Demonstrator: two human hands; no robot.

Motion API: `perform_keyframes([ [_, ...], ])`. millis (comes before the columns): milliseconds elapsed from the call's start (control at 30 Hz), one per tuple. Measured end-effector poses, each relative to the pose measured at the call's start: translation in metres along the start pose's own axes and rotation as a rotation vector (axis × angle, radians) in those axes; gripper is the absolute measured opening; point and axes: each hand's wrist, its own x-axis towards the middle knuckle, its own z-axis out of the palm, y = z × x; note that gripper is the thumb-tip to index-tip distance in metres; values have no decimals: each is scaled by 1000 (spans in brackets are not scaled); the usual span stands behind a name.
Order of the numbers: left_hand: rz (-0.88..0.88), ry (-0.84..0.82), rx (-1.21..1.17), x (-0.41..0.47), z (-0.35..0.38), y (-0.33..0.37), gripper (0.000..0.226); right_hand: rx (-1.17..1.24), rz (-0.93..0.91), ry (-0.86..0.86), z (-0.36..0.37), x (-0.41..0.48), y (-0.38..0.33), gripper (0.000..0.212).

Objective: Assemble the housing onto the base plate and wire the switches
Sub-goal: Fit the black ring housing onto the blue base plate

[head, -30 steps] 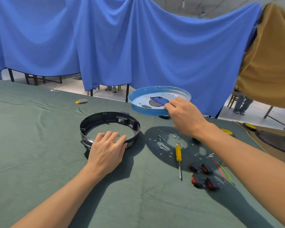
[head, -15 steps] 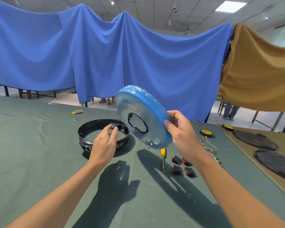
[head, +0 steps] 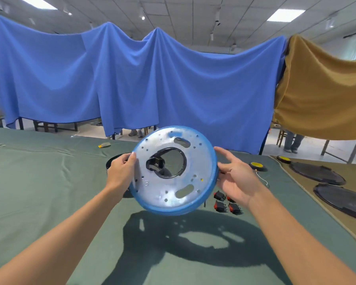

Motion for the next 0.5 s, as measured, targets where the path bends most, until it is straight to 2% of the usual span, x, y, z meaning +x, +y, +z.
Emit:
perform_keyframes([
  [133,-176,-12,168,0,-11,-12,31,-517,164,-56,-14,-2,10,29],
  [200,-208,-53,227,0,-16,-20,39,-638,253,-110,-24,-4,15,30],
  [333,-154,-159,393,-6,-25,-29,52,-797,377,-264,-40,-4,21,31],
  [400,-88,-229,455,-8,-27,-31,43,-920,409,-321,-45,-1,22,27],
  [467,-10,-292,544,-10,-26,-31,26,-1014,403,-328,-46,3,23,21],
  [500,25,-328,589,-11,-24,-31,25,-1051,387,-314,-46,7,23,19],
])
